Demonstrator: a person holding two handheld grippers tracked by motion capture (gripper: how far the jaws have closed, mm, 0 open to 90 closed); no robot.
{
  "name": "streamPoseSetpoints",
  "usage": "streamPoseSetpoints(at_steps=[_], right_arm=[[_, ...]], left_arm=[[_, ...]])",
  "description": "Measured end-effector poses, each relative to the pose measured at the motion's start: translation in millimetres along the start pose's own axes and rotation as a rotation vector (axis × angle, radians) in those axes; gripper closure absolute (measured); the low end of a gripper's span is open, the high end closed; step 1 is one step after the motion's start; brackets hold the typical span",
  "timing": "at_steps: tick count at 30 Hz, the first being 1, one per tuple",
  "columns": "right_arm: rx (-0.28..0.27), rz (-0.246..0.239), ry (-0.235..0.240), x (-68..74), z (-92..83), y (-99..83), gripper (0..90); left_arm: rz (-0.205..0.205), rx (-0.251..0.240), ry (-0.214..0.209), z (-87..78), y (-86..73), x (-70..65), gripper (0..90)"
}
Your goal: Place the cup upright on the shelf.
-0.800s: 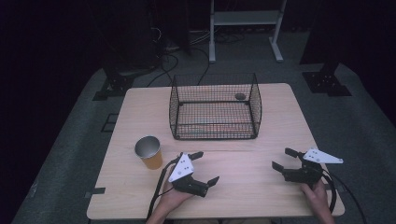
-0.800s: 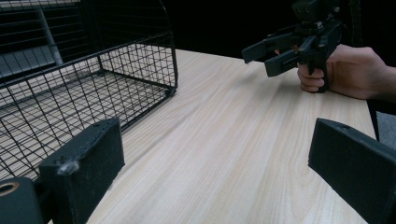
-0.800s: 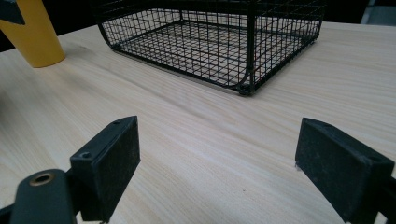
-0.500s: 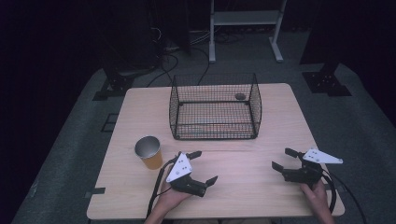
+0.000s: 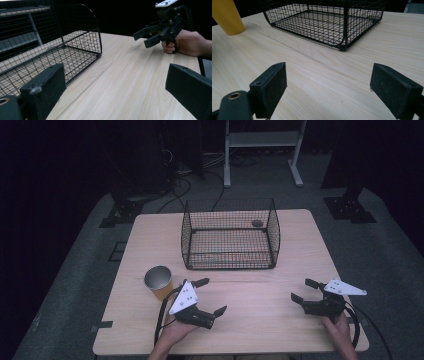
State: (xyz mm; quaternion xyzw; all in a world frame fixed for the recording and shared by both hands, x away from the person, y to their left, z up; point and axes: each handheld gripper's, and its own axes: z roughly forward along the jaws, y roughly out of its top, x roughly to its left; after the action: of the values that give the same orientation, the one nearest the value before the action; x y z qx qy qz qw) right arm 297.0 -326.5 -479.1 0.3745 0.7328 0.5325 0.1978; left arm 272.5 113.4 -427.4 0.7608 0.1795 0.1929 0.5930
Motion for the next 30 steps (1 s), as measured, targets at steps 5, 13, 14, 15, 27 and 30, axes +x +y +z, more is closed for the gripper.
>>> streamPoseSetpoints(at_steps=[5, 13, 14, 15, 27, 30], right_arm=[[0.0, 0.0, 0.001, -0.1, 0.0, 0.0, 12.9], [0.0, 0.003, 0.0, -0.2, 0.0, 0.0, 12.9], [0.0, 0.001, 0.0, -0.1, 0.0, 0.0, 12.9], [0.0, 0.001, 0.0, -0.1, 0.0, 0.0, 12.9], [0.0, 0.002, 0.0, -0.3, 0.0, 0.0, 12.9], [0.0, 0.002, -0.001, -0.2, 0.0, 0.0, 12.9]], left_arm=[[0.005, -0.005, 0.012, -5.7, 3.4, 2.8, 2.3], [0.002, -0.011, 0.016, -10.7, 6.5, 5.4, 2.3], [0.005, -0.012, 0.016, -11.2, 7.0, 5.5, 2.3], [0.006, -0.01, 0.017, -11.9, 7.7, 5.7, 2.3], [0.006, -0.023, 0.037, -26.1, 16.0, 12.7, 2.3], [0.004, -0.027, 0.049, -31.8, 18.5, 15.7, 2.3]])
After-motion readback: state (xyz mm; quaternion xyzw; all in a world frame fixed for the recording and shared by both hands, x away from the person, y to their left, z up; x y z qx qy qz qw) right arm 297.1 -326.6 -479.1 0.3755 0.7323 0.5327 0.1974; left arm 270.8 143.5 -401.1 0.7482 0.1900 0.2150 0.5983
